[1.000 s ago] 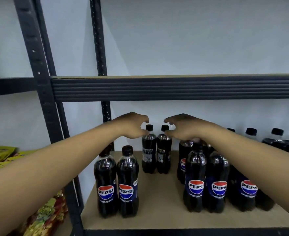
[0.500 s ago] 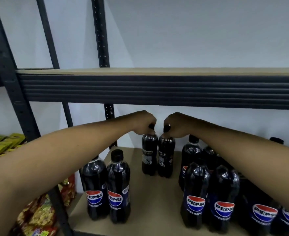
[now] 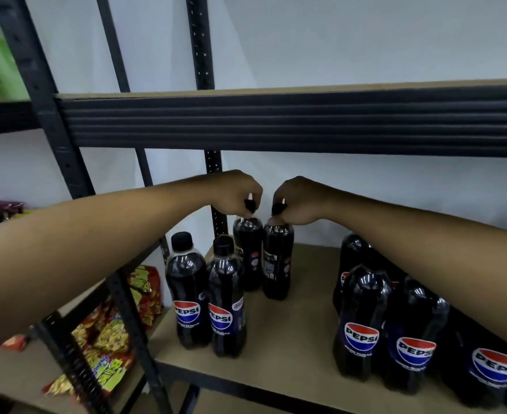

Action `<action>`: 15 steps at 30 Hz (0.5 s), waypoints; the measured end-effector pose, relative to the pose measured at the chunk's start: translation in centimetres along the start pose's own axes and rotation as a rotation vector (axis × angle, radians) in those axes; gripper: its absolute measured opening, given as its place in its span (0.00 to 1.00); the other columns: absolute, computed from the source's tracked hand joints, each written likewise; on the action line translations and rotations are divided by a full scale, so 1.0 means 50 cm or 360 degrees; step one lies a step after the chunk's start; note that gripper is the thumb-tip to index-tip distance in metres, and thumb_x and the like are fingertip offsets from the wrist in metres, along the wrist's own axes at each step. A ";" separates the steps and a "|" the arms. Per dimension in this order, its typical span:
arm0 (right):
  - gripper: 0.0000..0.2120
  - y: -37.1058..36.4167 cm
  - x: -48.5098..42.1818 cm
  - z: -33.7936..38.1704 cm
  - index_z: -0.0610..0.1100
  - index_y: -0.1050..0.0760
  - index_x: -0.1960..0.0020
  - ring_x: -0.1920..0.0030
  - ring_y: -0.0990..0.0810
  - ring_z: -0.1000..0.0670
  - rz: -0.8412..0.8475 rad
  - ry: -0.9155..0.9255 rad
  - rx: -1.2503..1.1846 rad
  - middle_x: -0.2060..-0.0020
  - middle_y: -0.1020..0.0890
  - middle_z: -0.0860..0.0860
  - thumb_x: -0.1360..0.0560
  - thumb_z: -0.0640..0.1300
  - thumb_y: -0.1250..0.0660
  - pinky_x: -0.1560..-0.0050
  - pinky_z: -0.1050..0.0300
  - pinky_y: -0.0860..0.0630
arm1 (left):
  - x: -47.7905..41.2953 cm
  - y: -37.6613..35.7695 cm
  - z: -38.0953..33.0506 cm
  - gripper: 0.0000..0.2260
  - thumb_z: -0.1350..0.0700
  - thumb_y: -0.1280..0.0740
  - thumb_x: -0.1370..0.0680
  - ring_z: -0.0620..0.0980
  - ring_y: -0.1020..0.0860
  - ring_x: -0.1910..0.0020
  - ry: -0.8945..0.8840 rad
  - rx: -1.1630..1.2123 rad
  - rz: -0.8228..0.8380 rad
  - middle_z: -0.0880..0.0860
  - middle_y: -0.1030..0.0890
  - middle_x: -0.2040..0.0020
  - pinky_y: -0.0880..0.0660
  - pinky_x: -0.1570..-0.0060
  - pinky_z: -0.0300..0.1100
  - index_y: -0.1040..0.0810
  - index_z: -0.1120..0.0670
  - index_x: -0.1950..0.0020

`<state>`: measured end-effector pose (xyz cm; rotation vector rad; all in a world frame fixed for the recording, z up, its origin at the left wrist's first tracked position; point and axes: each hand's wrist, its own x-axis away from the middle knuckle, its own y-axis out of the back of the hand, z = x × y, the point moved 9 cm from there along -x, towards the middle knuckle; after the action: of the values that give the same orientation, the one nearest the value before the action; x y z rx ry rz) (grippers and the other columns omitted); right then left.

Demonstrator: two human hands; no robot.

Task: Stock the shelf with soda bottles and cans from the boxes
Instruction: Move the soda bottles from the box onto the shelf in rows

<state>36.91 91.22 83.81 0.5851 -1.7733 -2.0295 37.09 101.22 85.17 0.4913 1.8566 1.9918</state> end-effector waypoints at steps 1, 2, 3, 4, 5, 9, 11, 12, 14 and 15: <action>0.18 -0.004 -0.007 0.009 0.45 0.17 0.47 0.50 0.18 0.50 -0.0007 -0.0004 -0.0030 0.51 0.16 0.50 0.26 0.59 0.27 0.48 0.52 0.19 | 0.013 0.000 0.009 0.07 0.54 0.27 0.22 0.42 0.27 0.55 0.0027 0.0008 0.0027 0.39 0.26 0.56 0.33 0.61 0.35 0.20 0.49 0.45; 0.20 -0.007 -0.014 0.018 0.44 0.16 0.48 0.52 0.17 0.50 -0.0019 -0.0010 -0.0057 0.53 0.15 0.48 0.26 0.60 0.27 0.49 0.52 0.19 | 0.024 -0.001 0.018 0.07 0.56 0.27 0.22 0.41 0.27 0.56 0.0051 0.0021 0.0054 0.38 0.26 0.56 0.32 0.60 0.36 0.20 0.49 0.45; 0.21 -0.009 -0.022 0.026 0.43 0.16 0.49 0.54 0.17 0.49 -0.0032 -0.0016 -0.0082 0.55 0.15 0.47 0.27 0.61 0.27 0.52 0.52 0.18 | 0.036 0.000 0.024 0.08 0.58 0.27 0.23 0.41 0.26 0.56 0.0064 0.0037 0.0079 0.38 0.26 0.56 0.29 0.59 0.37 0.19 0.49 0.46; 0.22 -0.011 -0.029 0.034 0.42 0.16 0.51 0.56 0.16 0.49 -0.0045 -0.0022 -0.0104 0.57 0.14 0.47 0.28 0.62 0.26 0.56 0.54 0.19 | 0.046 -0.001 0.030 0.09 0.60 0.28 0.23 0.43 0.24 0.54 0.0072 0.0054 0.0100 0.38 0.25 0.55 0.26 0.56 0.40 0.19 0.48 0.46; 0.23 -0.012 -0.035 0.043 0.41 0.17 0.52 0.59 0.15 0.50 -0.0049 -0.0029 -0.0120 0.60 0.14 0.47 0.28 0.62 0.26 0.60 0.56 0.20 | 0.056 0.000 0.035 0.10 0.62 0.29 0.23 0.45 0.23 0.53 0.0080 0.0062 0.0118 0.39 0.24 0.55 0.24 0.54 0.42 0.19 0.48 0.47; 0.29 -0.012 -0.042 0.074 0.38 0.20 0.65 0.70 0.16 0.50 -0.0036 -0.0039 -0.0057 0.75 0.17 0.48 0.31 0.66 0.25 0.62 0.56 0.20 | 0.079 0.002 0.049 0.15 0.69 0.33 0.25 0.42 0.23 0.53 0.0139 0.0102 0.0191 0.43 0.20 0.52 0.27 0.59 0.36 0.17 0.51 0.47; 0.30 -0.010 -0.041 0.083 0.40 0.22 0.70 0.72 0.16 0.50 -0.0003 -0.0060 0.0018 0.78 0.19 0.49 0.31 0.67 0.26 0.61 0.56 0.18 | 0.083 0.005 0.059 0.18 0.70 0.35 0.26 0.47 0.21 0.49 0.0193 0.0130 0.0222 0.48 0.18 0.48 0.22 0.56 0.43 0.18 0.50 0.47; 0.30 -0.008 -0.040 0.087 0.40 0.23 0.69 0.71 0.16 0.50 0.0037 -0.0063 0.0038 0.78 0.20 0.50 0.31 0.68 0.26 0.61 0.56 0.18 | 0.084 0.005 0.064 0.18 0.70 0.35 0.27 0.49 0.20 0.47 0.0223 0.0137 0.0239 0.49 0.18 0.46 0.20 0.52 0.49 0.18 0.49 0.47; 0.28 -0.002 -0.035 0.093 0.39 0.21 0.61 0.68 0.15 0.51 0.0163 -0.0053 0.0062 0.72 0.17 0.49 0.29 0.66 0.26 0.62 0.58 0.21 | 0.084 0.005 0.073 0.17 0.66 0.30 0.26 0.51 0.20 0.45 0.0297 0.0158 0.0285 0.49 0.18 0.43 0.20 0.45 0.52 0.21 0.47 0.43; 0.24 0.000 -0.031 0.093 0.40 0.21 0.52 0.66 0.15 0.51 0.0231 -0.0045 0.0065 0.66 0.16 0.49 0.28 0.62 0.26 0.63 0.59 0.22 | 0.084 0.005 0.075 0.15 0.60 0.27 0.25 0.50 0.20 0.46 0.0326 0.0185 0.0305 0.47 0.18 0.44 0.20 0.45 0.51 0.22 0.47 0.42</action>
<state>35.68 95.92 84.46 0.4283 -1.8219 -1.9170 35.26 106.53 85.66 0.5333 2.1306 2.1351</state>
